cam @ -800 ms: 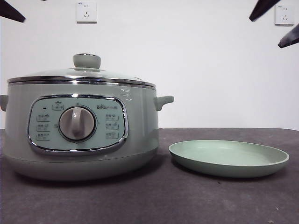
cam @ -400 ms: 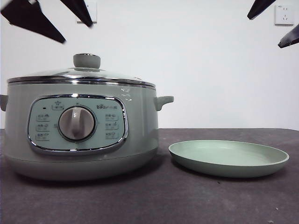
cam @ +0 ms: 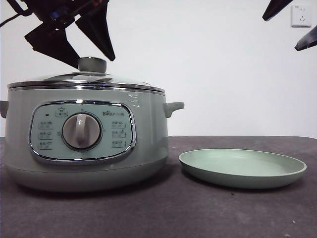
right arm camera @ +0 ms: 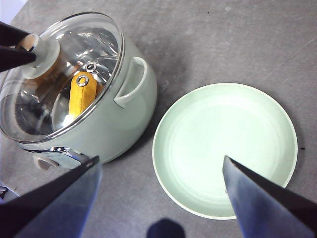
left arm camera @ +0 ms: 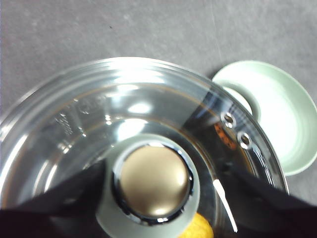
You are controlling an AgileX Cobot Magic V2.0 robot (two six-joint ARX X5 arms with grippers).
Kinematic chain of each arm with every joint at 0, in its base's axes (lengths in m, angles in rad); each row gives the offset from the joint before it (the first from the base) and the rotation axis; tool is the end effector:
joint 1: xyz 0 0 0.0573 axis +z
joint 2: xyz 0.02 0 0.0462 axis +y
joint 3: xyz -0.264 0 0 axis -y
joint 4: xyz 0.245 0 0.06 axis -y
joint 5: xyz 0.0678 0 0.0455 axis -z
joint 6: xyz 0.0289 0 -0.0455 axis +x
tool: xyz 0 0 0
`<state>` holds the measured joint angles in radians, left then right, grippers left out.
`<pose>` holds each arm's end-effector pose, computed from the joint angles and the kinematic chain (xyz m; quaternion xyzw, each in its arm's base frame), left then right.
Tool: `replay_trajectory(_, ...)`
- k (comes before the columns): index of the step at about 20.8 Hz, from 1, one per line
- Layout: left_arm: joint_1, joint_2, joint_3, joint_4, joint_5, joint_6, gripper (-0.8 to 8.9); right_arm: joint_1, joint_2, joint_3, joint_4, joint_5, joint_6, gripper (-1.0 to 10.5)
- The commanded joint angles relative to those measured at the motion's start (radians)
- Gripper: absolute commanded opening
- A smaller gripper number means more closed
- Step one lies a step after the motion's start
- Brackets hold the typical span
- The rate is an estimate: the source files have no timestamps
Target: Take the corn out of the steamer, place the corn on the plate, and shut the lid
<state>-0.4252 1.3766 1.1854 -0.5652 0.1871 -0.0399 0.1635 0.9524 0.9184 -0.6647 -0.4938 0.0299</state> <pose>0.2628 -0.1249 0.3089 0.0262 0.3721 -0.2727 0.8868 0.1805 0.0437 0.3103 0.0696 0.3421 0.2982 0.8884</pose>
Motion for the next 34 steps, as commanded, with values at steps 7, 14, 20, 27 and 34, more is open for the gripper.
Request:
replay_trajectory(7,-0.008,0.01,0.001,-0.027,-0.005,0.056,-0.09,0.002,0.002,0.004,0.005,0.002,0.007,4.1)
replay_trajectory(14,-0.005,-0.045,0.093,-0.037,-0.103,0.064,-0.09,0.071,0.024,0.009,0.1,0.002,0.053,4.1)
replay_trajectory(20,0.011,-0.153,0.14,-0.059,-0.283,0.067,-0.09,0.227,0.202,0.134,0.103,0.002,0.066,4.1)
replay_trajectory(27,0.014,-0.34,0.14,-0.081,-0.54,0.067,-0.09,0.438,0.52,0.395,0.066,0.017,0.039,4.1)
replay_trajectory(34,0.014,-0.477,0.14,-0.08,-0.607,0.068,-0.09,0.568,0.798,0.68,-0.082,0.232,-0.034,4.1)
